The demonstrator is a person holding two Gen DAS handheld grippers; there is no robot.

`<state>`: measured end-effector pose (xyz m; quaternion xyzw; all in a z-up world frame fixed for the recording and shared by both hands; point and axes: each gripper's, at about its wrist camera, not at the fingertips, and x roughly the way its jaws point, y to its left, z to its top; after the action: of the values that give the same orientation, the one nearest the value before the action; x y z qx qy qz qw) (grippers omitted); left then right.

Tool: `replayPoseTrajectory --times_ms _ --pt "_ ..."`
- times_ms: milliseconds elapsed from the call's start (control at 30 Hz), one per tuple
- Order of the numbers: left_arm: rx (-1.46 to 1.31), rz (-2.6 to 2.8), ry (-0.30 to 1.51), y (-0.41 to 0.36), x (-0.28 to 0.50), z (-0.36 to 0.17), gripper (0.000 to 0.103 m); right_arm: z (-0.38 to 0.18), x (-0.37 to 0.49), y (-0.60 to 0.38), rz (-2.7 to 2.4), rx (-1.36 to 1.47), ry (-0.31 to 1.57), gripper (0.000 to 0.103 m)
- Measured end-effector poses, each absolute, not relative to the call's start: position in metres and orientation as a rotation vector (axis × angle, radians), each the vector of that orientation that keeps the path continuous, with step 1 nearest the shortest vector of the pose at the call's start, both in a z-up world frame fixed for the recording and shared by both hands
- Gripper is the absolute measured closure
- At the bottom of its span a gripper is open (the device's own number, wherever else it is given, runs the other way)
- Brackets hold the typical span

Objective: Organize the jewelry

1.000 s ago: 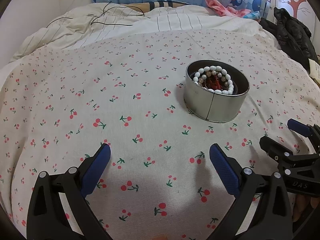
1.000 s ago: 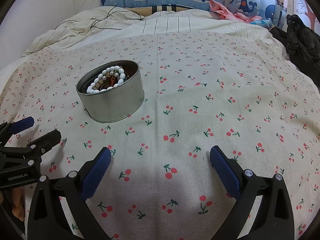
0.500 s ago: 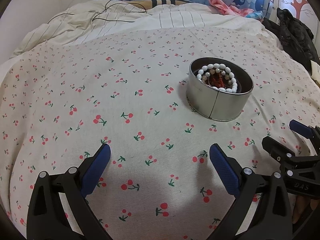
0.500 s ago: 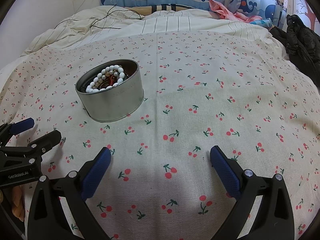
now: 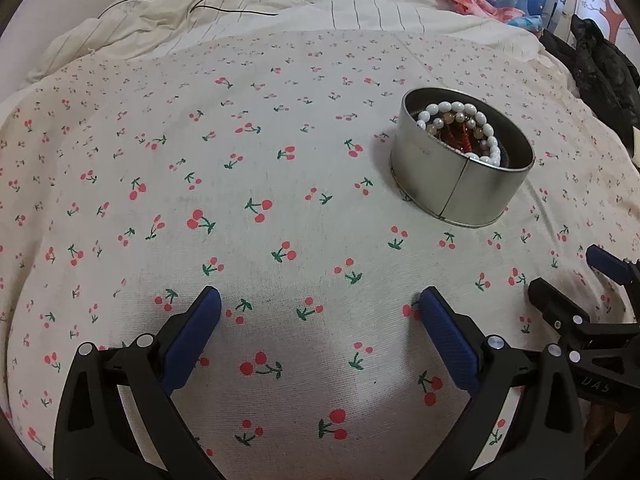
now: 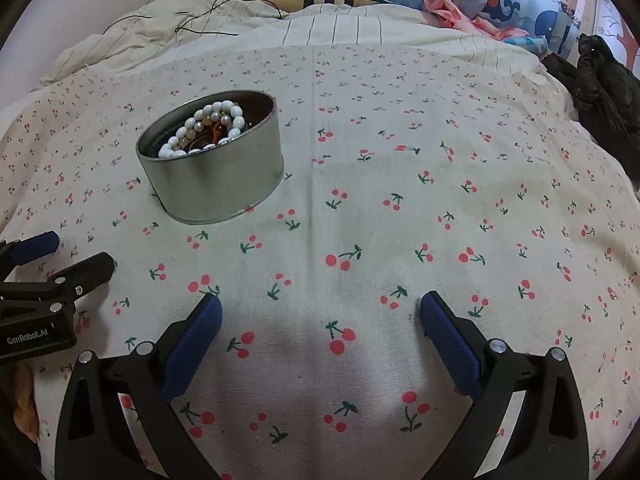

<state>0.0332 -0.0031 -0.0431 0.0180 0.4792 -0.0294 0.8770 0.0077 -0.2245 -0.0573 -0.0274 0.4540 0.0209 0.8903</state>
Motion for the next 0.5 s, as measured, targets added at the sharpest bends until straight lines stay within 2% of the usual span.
replayPoseTrajectory --times_ms 500 --pt "0.017 -0.076 0.993 0.0015 0.0350 -0.0485 0.007 -0.0589 0.0111 -0.2208 0.031 -0.082 0.962 0.007"
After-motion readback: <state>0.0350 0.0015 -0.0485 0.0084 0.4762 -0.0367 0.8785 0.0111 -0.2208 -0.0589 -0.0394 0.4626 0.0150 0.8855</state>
